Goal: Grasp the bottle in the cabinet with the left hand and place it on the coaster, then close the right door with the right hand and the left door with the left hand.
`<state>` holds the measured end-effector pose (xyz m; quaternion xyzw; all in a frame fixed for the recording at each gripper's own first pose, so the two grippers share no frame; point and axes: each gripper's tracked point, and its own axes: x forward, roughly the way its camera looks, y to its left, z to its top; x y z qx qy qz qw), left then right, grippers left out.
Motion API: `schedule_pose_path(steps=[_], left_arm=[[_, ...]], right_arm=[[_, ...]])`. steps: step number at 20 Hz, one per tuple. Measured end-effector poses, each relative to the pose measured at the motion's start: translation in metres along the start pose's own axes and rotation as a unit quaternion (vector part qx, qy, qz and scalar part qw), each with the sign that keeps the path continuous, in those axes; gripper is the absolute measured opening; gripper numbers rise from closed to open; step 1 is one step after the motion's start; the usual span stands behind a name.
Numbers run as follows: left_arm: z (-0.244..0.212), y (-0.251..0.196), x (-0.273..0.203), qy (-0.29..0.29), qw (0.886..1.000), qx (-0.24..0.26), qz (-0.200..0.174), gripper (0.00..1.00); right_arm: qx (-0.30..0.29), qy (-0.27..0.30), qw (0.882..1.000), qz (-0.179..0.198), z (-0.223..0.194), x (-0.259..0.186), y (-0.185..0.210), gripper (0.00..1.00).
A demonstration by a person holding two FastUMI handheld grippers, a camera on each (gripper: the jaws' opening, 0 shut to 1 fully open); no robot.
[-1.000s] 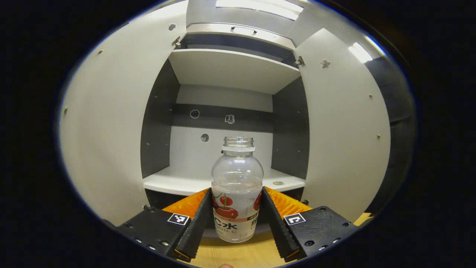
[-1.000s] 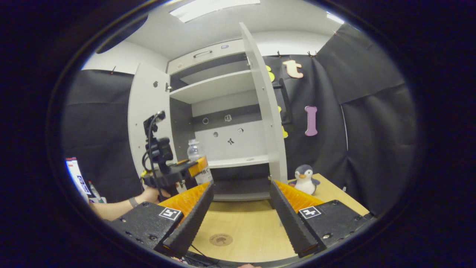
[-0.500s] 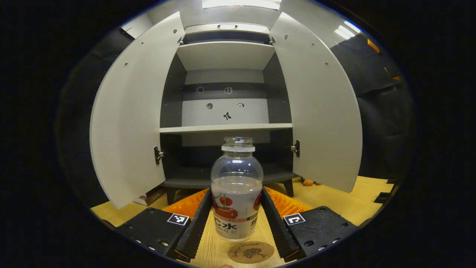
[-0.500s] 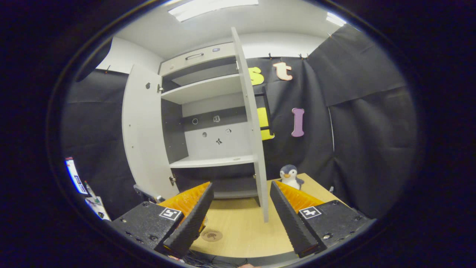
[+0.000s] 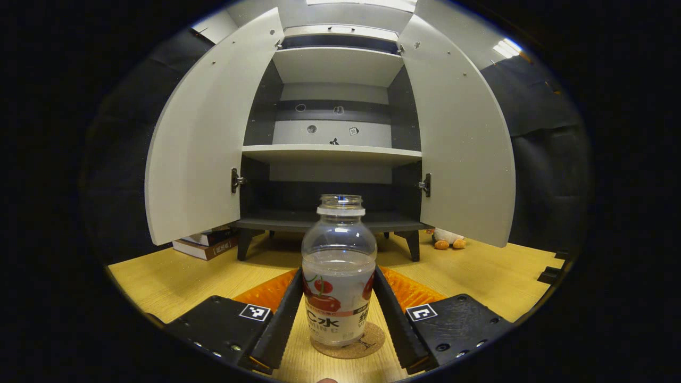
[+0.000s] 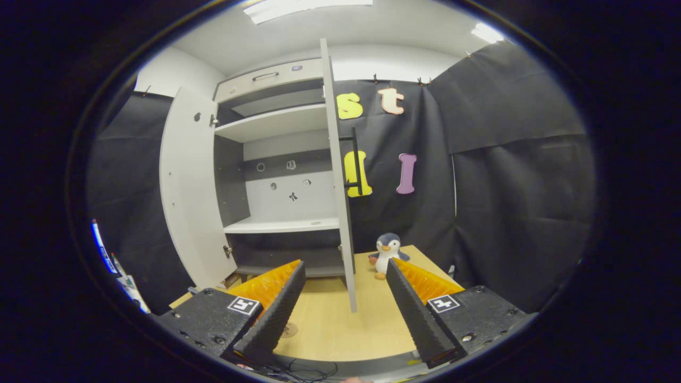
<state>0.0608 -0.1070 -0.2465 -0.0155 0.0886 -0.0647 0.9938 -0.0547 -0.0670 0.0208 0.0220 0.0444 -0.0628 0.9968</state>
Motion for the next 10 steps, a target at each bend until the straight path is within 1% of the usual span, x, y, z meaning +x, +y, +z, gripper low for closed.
schedule_pose_path(steps=[2,3,4,8,9,10], left_arm=[[-0.006,-0.003,0.002,0.004,1.0,-0.004,0.004,0.77],[-0.002,-0.003,0.003,-0.008,1.0,0.001,0.008,0.78],[-0.006,-0.005,0.003,-0.002,1.0,0.002,0.01,0.77],[-0.001,-0.005,0.0,-0.011,1.0,0.008,0.015,0.77],[-0.004,-0.006,0.0,-0.006,1.0,0.008,0.015,0.81],[-0.006,-0.007,-0.002,-0.002,1.0,0.009,0.016,0.79]], right_arm=[[0.0,0.007,1.0,-0.001,-0.004,-0.001,-0.002,1.0],[-0.001,0.011,1.0,-0.001,-0.006,-0.001,-0.003,1.0],[-0.001,0.016,1.0,0.0,-0.009,-0.001,-0.003,1.0],[-0.005,0.019,1.0,0.012,-0.013,-0.003,0.002,1.0],[-0.006,0.02,1.0,0.014,-0.013,-0.003,0.002,1.0],[-0.006,0.021,1.0,0.017,-0.014,-0.003,0.002,0.96]])
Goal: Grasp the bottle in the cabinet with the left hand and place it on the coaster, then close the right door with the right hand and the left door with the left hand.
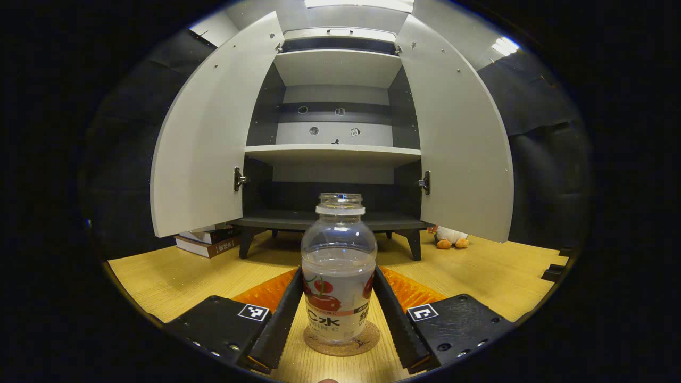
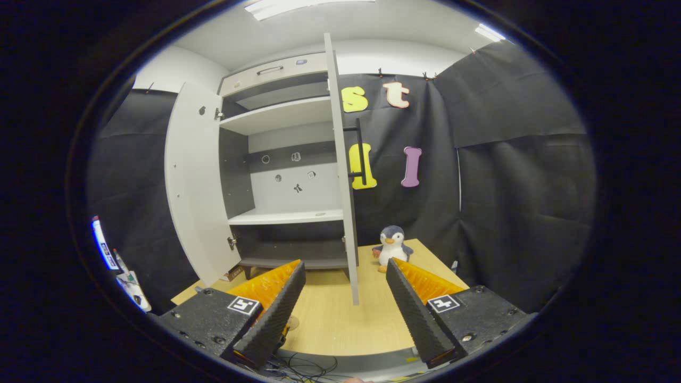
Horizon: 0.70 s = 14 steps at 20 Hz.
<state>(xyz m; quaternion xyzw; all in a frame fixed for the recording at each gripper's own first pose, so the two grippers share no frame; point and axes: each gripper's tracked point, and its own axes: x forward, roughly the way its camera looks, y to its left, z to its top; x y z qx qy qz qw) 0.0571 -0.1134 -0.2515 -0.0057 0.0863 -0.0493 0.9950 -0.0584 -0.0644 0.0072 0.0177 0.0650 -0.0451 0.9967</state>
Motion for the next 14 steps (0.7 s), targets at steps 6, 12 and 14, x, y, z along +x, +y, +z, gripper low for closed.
schedule_pose_path(steps=[6,12,14], left_arm=[[0.013,0.003,-0.013,-0.009,1.0,0.001,0.013,0.94],[0.085,0.011,-0.045,-0.059,0.998,-0.002,0.013,0.94],[0.121,0.015,-0.059,-0.068,0.998,0.004,-0.002,0.94]], right_arm=[[0.012,0.004,1.0,0.01,-0.005,0.001,-0.004,1.0],[0.006,-0.01,1.0,0.013,-0.001,0.004,-0.013,1.0],[-0.002,-0.028,0.999,0.018,0.011,0.008,-0.015,0.96]])
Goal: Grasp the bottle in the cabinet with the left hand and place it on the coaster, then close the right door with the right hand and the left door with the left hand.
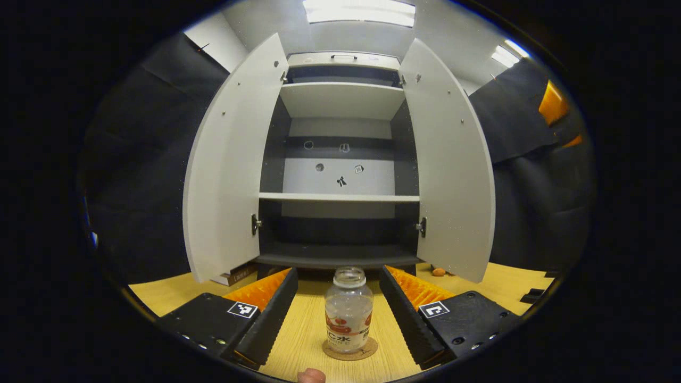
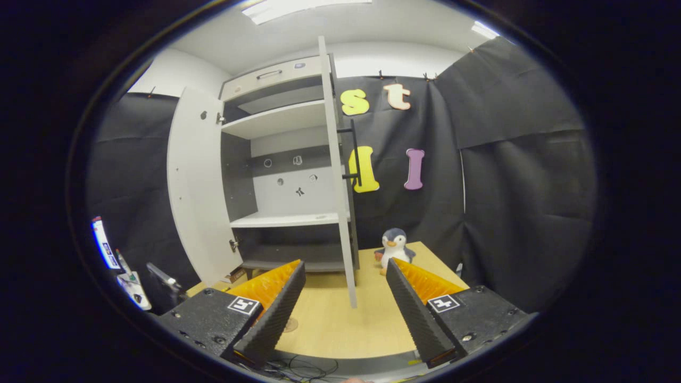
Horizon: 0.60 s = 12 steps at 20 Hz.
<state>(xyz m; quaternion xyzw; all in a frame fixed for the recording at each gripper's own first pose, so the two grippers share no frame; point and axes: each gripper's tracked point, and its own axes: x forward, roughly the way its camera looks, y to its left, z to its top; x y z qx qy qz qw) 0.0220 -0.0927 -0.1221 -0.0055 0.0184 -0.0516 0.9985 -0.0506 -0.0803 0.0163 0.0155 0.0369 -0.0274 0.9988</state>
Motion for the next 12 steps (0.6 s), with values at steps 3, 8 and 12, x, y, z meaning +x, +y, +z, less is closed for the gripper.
schedule_pose_path(steps=[3,8,12], left_arm=[[0.049,0.004,-0.012,0.004,0.999,0.003,-0.032,0.94],[0.088,0.008,-0.035,0.022,0.997,0.001,-0.072,0.94],[0.099,0.011,-0.045,0.02,0.997,-0.002,-0.078,0.98]], right_arm=[[-0.012,-0.036,0.999,0.004,0.024,0.017,-0.009,1.0],[-0.052,-0.11,0.992,-0.041,0.099,0.086,-0.064,0.99],[-0.045,-0.125,0.988,-0.083,0.147,0.14,-0.1,0.96]])
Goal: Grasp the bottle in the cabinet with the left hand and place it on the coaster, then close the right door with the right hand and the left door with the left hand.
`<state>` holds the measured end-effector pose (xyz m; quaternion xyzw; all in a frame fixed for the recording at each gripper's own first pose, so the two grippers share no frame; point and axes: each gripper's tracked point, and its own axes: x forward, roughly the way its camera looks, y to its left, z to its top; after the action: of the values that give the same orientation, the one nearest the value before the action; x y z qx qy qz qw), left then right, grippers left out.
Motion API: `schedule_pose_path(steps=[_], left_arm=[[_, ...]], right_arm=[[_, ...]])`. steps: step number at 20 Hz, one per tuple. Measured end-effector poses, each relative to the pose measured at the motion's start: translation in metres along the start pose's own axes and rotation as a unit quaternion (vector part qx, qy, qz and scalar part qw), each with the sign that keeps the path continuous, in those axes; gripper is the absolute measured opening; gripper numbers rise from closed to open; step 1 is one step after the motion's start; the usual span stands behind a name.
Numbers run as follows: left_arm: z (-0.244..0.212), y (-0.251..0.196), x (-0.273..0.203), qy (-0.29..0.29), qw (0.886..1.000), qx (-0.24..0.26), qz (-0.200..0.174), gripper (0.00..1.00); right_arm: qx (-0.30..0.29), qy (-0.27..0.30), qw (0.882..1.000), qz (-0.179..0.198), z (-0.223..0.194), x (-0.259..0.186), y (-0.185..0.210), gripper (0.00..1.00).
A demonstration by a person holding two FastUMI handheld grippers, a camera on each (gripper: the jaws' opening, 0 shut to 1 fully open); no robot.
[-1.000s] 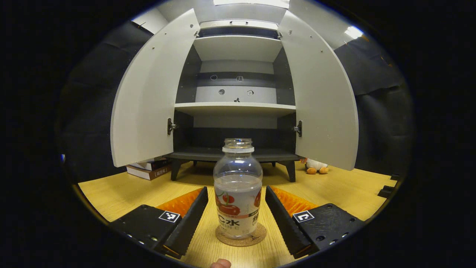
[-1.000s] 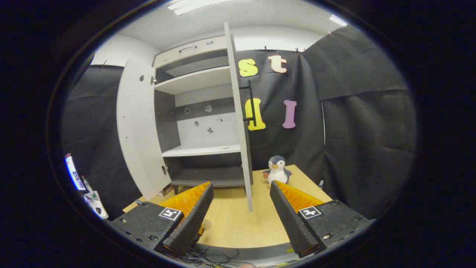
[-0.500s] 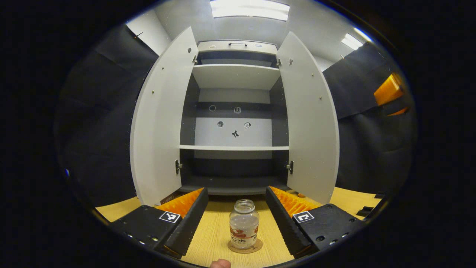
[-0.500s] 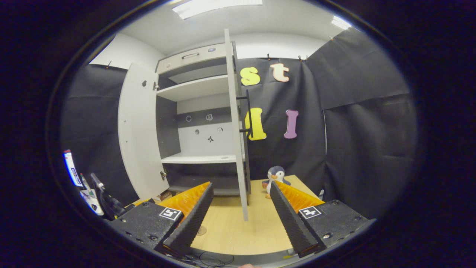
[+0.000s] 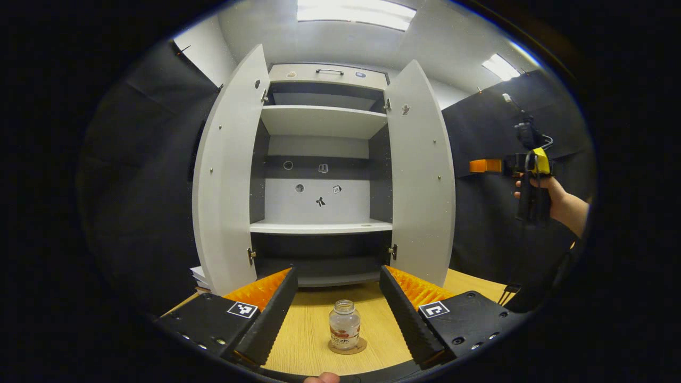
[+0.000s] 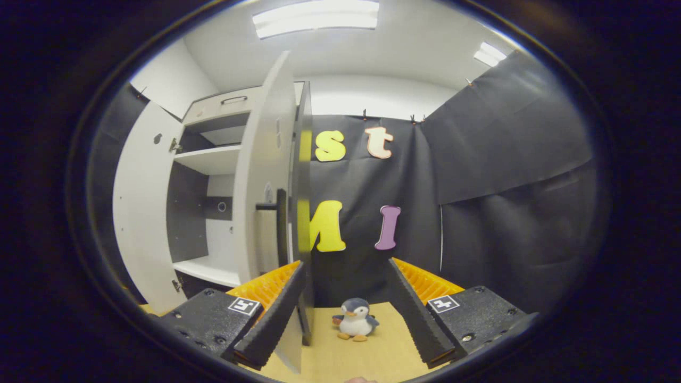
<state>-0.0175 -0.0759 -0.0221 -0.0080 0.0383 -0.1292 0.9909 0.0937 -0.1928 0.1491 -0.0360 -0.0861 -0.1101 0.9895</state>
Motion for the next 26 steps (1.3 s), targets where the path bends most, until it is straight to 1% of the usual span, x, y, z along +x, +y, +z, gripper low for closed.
schedule_pose_path(steps=[1,2,3,4,5,6,7,8,9,10,12,14,19,21,22,23,25,26], left_arm=[[-0.001,0.002,0.0,0.003,1.0,-0.002,0.0,0.94],[-0.005,0.002,-0.002,0.01,1.0,-0.006,-0.002,0.94],[-0.006,0.003,-0.002,0.015,1.0,-0.007,-0.003,0.94],[-0.005,0.005,-0.002,0.015,1.0,-0.004,0.0,0.94],[-0.003,0.01,-0.001,0.012,1.0,0.0,0.006,0.94],[-0.001,0.014,-0.001,0.009,1.0,0.0,0.012,0.94],[-0.001,0.017,-0.001,0.008,1.0,-0.002,0.017,0.94],[-0.002,0.02,-0.001,0.008,1.0,-0.007,0.022,0.98],[-0.004,0.023,-0.001,0.012,0.999,-0.011,0.027,0.94],[-0.007,0.026,-0.003,0.016,0.999,-0.016,0.03,0.94],[-0.01,0.03,-0.006,0.02,0.999,-0.018,0.035,0.94],[-0.008,0.034,-0.006,0.019,0.999,-0.015,0.038,0.94],[-0.006,0.036,-0.008,0.018,0.999,-0.024,0.04,0.94],[-0.006,0.041,-0.01,0.02,0.999,-0.022,0.045,0.94],[-0.005,0.045,-0.011,0.019,0.998,-0.021,0.048,0.98],[-0.003,0.047,-0.011,0.017,0.998,-0.021,0.051,0.94],[0.001,0.053,-0.01,0.012,0.998,-0.023,0.055,0.94],[0.002,0.054,-0.011,0.012,0.998,-0.023,0.057,0.98]], right_arm=[[-0.009,0.001,1.0,-0.007,0.002,0.012,-0.005,0.96],[-0.014,0.005,1.0,-0.012,0.003,0.021,-0.008,0.99],[-0.014,0.009,1.0,-0.012,0.004,0.029,-0.007,0.99],[-0.01,0.014,1.0,-0.005,0.004,0.034,-0.001,0.96],[-0.006,0.013,1.0,0.006,0.006,0.036,0.008,1.0],[-0.007,0.01,1.0,0.016,0.008,0.037,0.018,0.96],[-0.012,0.009,1.0,0.025,0.007,0.039,0.027,0.96],[-0.024,0.005,1.0,0.015,0.006,0.04,0.025,0.96],[-0.035,-0.006,0.999,0.017,0.011,0.039,0.028,0.92],[-0.032,-0.008,0.999,0.021,0.012,0.041,0.029,0.94],[0.012,0.005,0.999,0.035,0.005,0.036,0.036,0.94],[0.039,0.016,0.997,0.057,0.002,0.033,0.053,0.94],[0.011,0.017,0.994,0.107,0.0,0.021,0.115,0.96],[-0.005,0.018,0.992,0.124,0.0,0.024,0.139,0.97],[-0.01,0.014,0.991,0.134,0.0,0.027,0.152,0.97],[-0.008,0.013,0.989,0.145,-0.001,0.031,0.165,0.97],[0.006,0.024,0.986,0.165,-0.008,0.038,0.191,0.96],[0.011,0.026,0.984,0.176,-0.008,0.042,0.203,0.97]])
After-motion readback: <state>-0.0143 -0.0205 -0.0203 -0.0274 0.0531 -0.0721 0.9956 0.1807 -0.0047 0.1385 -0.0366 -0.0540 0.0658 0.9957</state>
